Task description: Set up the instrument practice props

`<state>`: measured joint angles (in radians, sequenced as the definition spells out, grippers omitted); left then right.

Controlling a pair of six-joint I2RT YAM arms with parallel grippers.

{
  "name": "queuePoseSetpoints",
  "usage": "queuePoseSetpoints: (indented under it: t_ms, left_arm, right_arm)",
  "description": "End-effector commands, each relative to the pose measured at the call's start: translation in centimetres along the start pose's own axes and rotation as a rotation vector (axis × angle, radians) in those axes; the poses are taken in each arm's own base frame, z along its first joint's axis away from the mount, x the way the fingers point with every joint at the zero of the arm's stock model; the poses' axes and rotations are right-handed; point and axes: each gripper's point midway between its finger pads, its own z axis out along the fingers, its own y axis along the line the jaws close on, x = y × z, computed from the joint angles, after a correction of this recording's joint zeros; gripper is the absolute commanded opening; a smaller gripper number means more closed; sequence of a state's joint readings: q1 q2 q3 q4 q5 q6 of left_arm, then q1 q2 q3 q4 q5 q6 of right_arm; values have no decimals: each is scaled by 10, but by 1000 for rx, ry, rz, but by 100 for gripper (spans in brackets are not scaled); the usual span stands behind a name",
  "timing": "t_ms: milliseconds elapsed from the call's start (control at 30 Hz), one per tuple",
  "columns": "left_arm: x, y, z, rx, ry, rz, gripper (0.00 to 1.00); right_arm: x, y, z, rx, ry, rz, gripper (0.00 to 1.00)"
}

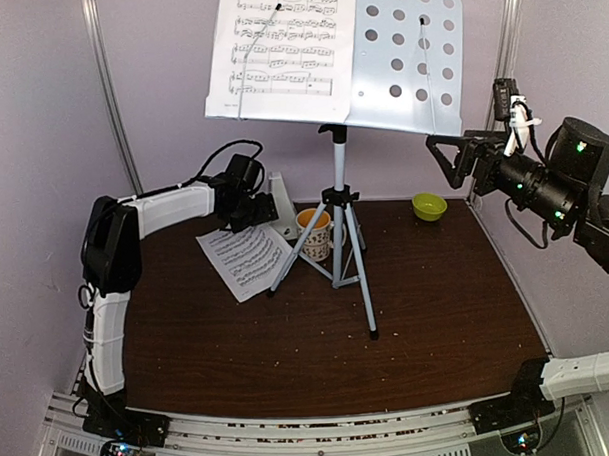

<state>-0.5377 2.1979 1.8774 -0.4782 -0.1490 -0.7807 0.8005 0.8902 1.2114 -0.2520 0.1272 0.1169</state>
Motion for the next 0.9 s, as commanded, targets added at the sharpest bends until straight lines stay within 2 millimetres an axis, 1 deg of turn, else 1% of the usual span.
queuePoseSetpoints:
  t_ms: [0, 267, 500, 667, 767, 867]
  left_arm:
    - [8, 7, 9, -61, 19, 6, 79]
    - [12, 6, 25, -77, 18, 40, 83]
    - [18, 3, 40, -71, 35, 34, 84]
    - [20, -1, 49, -84, 42, 37, 82]
    - [21, -1, 52, -87, 44, 26, 74]
    - [23, -3, 54, -76, 54, 14, 61]
  right_arm:
    - [-1, 0, -2, -4, -18, 15, 100]
    - [4, 1, 0, -11, -4, 15, 100]
    - [7, 2, 2, -14, 1, 18, 100]
    - [7, 2, 2, -16, 2, 19, 100]
    - [8, 2, 2, -15, 3, 19, 100]
    - [6, 1, 0, -10, -2, 20, 100]
